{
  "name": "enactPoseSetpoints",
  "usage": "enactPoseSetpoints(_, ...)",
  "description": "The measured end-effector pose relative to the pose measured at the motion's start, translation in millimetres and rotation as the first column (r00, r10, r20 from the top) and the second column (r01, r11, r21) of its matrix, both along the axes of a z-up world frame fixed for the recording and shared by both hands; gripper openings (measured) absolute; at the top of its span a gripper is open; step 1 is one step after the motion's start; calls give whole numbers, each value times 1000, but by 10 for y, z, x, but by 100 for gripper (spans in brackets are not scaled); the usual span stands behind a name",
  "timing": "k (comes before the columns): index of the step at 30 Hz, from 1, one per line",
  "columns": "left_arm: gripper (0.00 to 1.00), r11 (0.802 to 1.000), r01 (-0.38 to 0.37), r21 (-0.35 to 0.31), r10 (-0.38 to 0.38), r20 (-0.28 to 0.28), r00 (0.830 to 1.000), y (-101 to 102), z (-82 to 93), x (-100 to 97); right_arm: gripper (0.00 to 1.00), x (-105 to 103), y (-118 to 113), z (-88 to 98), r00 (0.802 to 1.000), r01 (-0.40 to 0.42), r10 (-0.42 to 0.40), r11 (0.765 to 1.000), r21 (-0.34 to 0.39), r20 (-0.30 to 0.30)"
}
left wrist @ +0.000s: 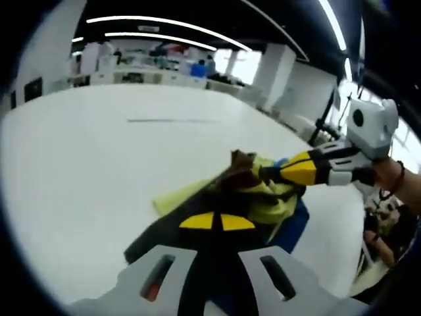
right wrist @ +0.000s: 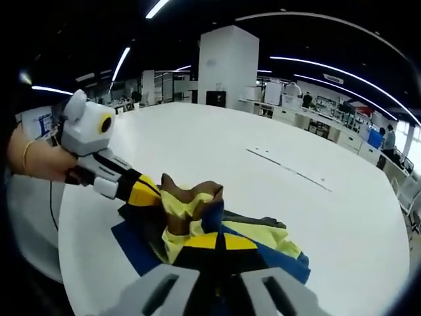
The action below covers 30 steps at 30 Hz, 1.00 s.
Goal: Fold the garment on the visible template until the final outline fits inside the template.
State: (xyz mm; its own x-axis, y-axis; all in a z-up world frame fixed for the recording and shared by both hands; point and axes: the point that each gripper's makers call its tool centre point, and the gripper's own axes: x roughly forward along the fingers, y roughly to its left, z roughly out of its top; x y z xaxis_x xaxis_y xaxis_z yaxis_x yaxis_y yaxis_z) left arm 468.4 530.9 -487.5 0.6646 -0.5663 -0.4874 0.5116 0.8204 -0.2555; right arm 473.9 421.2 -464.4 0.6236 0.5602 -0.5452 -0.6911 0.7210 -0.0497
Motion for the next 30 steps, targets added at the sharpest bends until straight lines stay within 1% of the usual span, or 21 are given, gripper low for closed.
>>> enactPoseSetpoints(3,0,1000,-2,-4,2,27,1000,32,112,2,0,21,-64,90,1000,25,-25,1000,16,6)
enactPoseSetpoints(6,0,1000,-13,-6,13,53,999,77,226,13,0,40,-153,162,999,45,-45,999,5,22)
enactPoseSetpoints(8,0,1000,-23,-3,23,87,996,126,345,33,0,58,-231,263,997,56,-56,998,-1,52)
enactPoseSetpoints(11,0,998,-46,-40,50,117,992,184,525,74,0,93,-312,380,994,69,-67,998,-9,87)
enactPoseSetpoints(15,0,993,-55,-102,69,138,988,229,744,137,0,173,-450,588,986,106,-107,994,8,126)
enactPoseSetpoints(17,0,992,-61,-108,78,160,984,254,845,180,0,216,-503,674,983,121,-123,992,23,138)
enactPoseSetpoints(19,0,992,-65,-111,84,184,979,269,949,229,0,259,-541,731,981,129,-134,991,43,137)
enactPoseSetpoints(23,0,991,-64,-116,88,219,972,271,1116,371,0,374,-602,771,980,146,-153,987,62,130)
enactPoseSetpoints(26,0,994,-58,-98,81,252,964,226,1226,507,0,495,-649,806,977,168,-178,982,92,119)
enactPoseSetpoints(27,0,994,-60,-93,83,267,960,205,1273,570,0,564,-680,829,973,184,-196,977,110,118)
enactPoseSetpoints(28,0,993,-61,-99,87,282,955,186,1329,637,0,627,-714,845,970,204,-218,971,127,109)
enactPoseSetpoints(30,0,991,-66,-117,98,295,950,148,1400,713,0,739,-785,877,963,230,-246,963,140,111)
